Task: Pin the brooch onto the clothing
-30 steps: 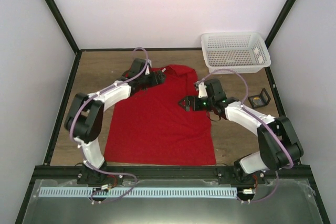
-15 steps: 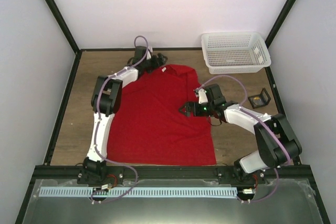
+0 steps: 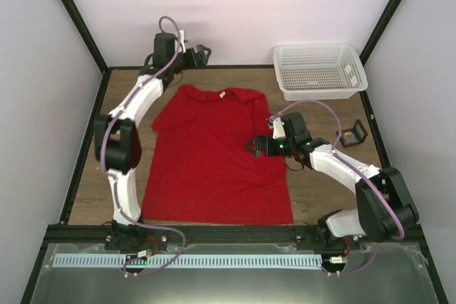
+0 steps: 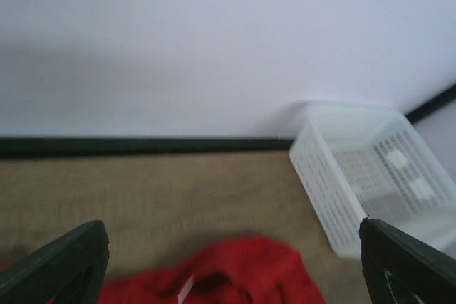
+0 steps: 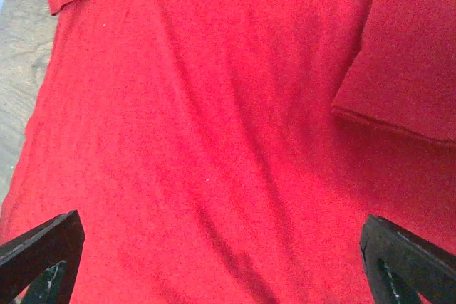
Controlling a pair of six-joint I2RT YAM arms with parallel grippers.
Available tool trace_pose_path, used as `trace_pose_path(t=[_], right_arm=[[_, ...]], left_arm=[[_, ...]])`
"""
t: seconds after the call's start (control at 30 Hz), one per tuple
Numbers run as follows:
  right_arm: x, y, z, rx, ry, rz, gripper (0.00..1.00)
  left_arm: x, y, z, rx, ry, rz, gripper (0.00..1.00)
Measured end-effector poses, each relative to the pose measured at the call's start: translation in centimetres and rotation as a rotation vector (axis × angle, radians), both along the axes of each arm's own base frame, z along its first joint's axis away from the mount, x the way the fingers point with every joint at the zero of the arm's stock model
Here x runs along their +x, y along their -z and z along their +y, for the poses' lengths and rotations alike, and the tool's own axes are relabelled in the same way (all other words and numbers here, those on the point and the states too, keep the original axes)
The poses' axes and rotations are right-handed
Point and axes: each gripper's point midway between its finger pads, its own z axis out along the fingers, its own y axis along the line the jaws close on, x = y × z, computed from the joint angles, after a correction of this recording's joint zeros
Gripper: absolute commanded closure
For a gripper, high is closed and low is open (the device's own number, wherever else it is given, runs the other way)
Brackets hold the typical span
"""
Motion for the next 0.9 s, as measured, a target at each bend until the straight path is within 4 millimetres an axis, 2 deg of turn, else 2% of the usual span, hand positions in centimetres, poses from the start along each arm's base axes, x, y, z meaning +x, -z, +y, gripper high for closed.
trace_pose_path(t=[0.07, 0.1, 0.17, 0.23, 0.3, 0.37, 0.43, 0.5, 0.7, 0.8, 0.9], right_arm=[[0.5, 0.4, 0.0, -0.016, 0.008, 0.016, 0.0], [0.8, 0.6, 0.1, -0.023, 0.011, 0.024, 0.0], [1.9, 0.6, 0.4, -0.032, 0.019, 0.028, 0.0], [4.1, 0.2, 1.3, -0.031, 0.028, 0.022, 0.0], [5.6, -0.3, 2.0, -0.027, 0.032, 0.012, 0.0], [8.3, -1.0, 3.1, -0.014, 0.042, -0.005, 0.0], [10.8, -1.4, 4.2, -0.001, 0.05, -0.022, 0.0], [13.7, -1.6, 5.5, 0.013, 0.057, -0.04, 0.0], [20.2, -0.7, 8.3, 0.03, 0.068, -0.072, 0.0], [22.3, 0.0, 9.3, 0.035, 0.067, -0.081, 0.0], [23.1, 1.2, 9.8, 0.037, 0.065, -0.062, 0.0]], left_arm=[[-4.0, -1.3, 0.5, 0.026, 0.013, 0.001, 0.04], [-5.2, -1.4, 0.7, 0.031, 0.02, 0.006, 0.04], [-7.9, -0.4, 0.9, 0.035, 0.034, 0.027, 0.04], [-9.6, 2.3, 1.1, 0.035, 0.046, 0.08, 0.04], [-10.9, 6.4, 1.0, 0.024, 0.061, 0.172, 0.05], [-12.0, 10.3, 0.9, 0.006, 0.07, 0.271, 0.07], [-12.3, 13.0, 0.7, -0.021, 0.073, 0.341, 0.11], [-12.1, 14.5, 0.4, -0.06, 0.075, 0.376, 0.14], [-10.5, 16.1, -0.8, -0.19, 0.087, 0.395, 0.23], [-9.0, 17.2, -1.6, -0.242, 0.097, 0.41, 0.25], [-7.8, 18.0, -2.0, -0.273, 0.099, 0.42, 0.25]])
